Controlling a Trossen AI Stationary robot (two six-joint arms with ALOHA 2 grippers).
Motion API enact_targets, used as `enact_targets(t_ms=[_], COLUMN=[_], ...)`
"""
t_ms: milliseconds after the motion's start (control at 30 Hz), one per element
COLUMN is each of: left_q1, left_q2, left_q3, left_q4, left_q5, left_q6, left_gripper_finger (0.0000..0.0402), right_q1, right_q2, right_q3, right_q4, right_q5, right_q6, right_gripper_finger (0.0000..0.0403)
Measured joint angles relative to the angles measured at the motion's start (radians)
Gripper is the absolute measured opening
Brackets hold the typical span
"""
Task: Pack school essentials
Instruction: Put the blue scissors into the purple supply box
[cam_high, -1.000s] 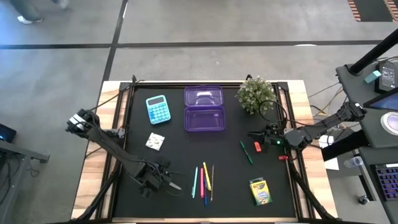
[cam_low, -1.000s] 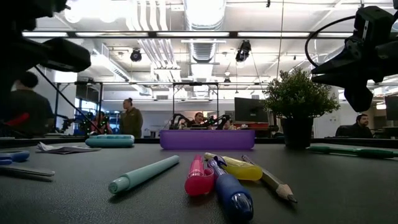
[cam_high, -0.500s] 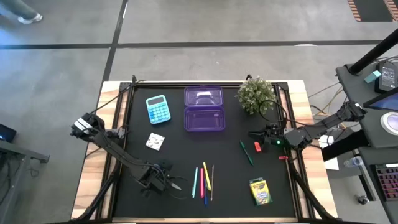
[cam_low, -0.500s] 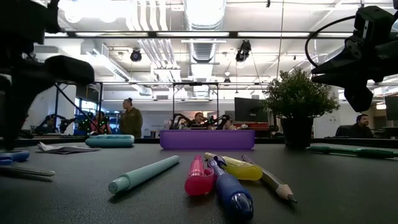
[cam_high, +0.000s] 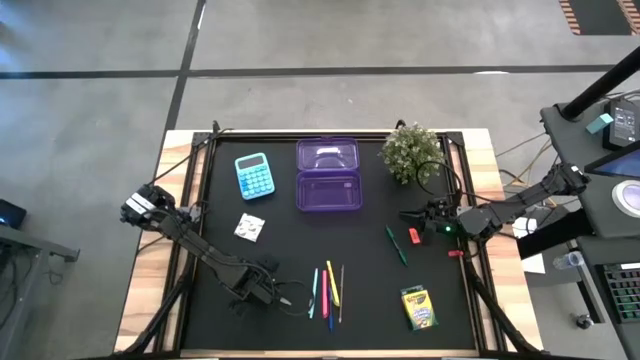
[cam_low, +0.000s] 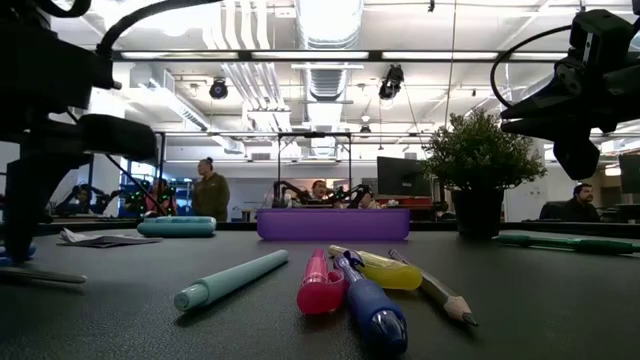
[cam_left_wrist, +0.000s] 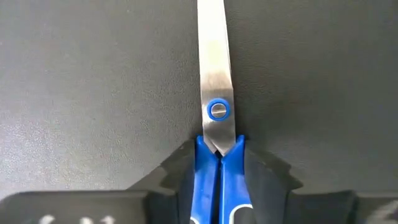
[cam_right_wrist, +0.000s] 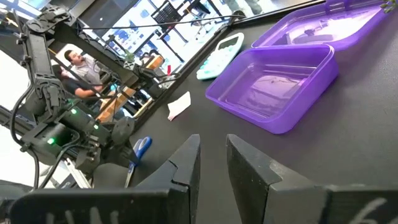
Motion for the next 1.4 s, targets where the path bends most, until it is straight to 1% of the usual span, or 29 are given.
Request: enact_targets(t_ms=[67, 200, 333, 400, 700, 800, 900, 1100, 1400], left_q1=[0.0, 0.0, 0.001, 0.003, 0.028, 0.053, 0.094, 0.221, 0.444], left_q2=[0.0, -0.007, -0.038, -0.057, -0.13, -0.149, -0.166, -0.182, -0.183], left_q3=[-0.001, -0.001, -0.004, -0.004, 0.012, 0.026, 0.046, 0.083, 0.182], left_q4=[0.001, 0.001, 0.003, -0.007, -0.004, -0.001, 0.006, 0.035, 0.171], left_q5=[-0.004, -0.006, -0.011, -0.041, -0.026, -0.025, -0.026, -0.042, -0.047], left_q6=[0.0, -0.001, 0.0, 0.006, 0.006, 0.044, 0.082, 0.162, 0.284], left_gripper_finger=[0.0083, 0.0083, 0.0097, 0.01, 0.0092, 0.0091, 0.0091, 0.0091, 0.0091], right_q1=[0.0, 0.0, 0.0, 0.0, 0.0, 0.0, 0.0, 0.0, 0.0], right_q2=[0.0, 0.0, 0.0, 0.0, 0.0, 0.0, 0.0, 0.0, 0.0], right_q3=[0.0, 0.0, 0.0, 0.0, 0.0, 0.0, 0.0, 0.0, 0.0], right_q4=[0.0, 0.0, 0.0, 0.0, 0.0, 0.0, 0.0, 0.0, 0.0], right_q5=[0.0, 0.0, 0.0, 0.0, 0.0, 0.0, 0.0, 0.0, 0.0], right_q6=[0.0, 0.0, 0.0, 0.0, 0.0, 0.0, 0.0, 0.0, 0.0], right_gripper_finger=[0.0068, 0.0068, 0.0068, 0.0068, 0.0068, 0.0068, 0.0068, 0.0068, 0.0068])
